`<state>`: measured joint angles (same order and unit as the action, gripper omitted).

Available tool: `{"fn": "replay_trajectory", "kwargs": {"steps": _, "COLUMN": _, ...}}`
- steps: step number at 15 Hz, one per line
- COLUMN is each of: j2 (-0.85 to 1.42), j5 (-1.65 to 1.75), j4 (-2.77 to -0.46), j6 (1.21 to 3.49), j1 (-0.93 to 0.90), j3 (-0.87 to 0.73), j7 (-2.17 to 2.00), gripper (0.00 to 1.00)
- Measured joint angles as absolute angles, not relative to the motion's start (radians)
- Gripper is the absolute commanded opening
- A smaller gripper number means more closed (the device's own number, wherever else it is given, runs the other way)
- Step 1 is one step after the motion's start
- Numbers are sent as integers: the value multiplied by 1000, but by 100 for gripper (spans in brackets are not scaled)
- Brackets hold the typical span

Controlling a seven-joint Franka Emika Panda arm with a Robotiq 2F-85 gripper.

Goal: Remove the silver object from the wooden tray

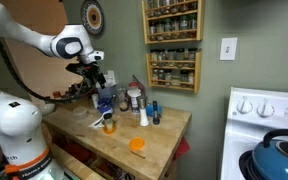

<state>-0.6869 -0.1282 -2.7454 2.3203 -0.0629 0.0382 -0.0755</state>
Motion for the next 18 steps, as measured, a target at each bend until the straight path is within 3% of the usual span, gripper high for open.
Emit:
{"fn": "replay_trajectory", "kwargs": {"steps": 8, "j2": -677, "j5": -144, "j4": -2741, "j6": 2334, "j1": -93, "j3": 42, "j7": -48, "gripper": 100}}
{"fn": "replay_trajectory", "kwargs": {"steps": 15, "j2": -462, "j5": -42, "j4": -2579, "j6": 2516, "j1": -185, "j3": 316, "j7": -145, "gripper": 100}}
{"fn": "replay_trajectory", "kwargs": {"steps": 18, "j2": -289, "j5": -26, "j4": -2422, "j6": 2500, "j1": -202, "j3": 338, "j7": -134, "gripper": 100}}
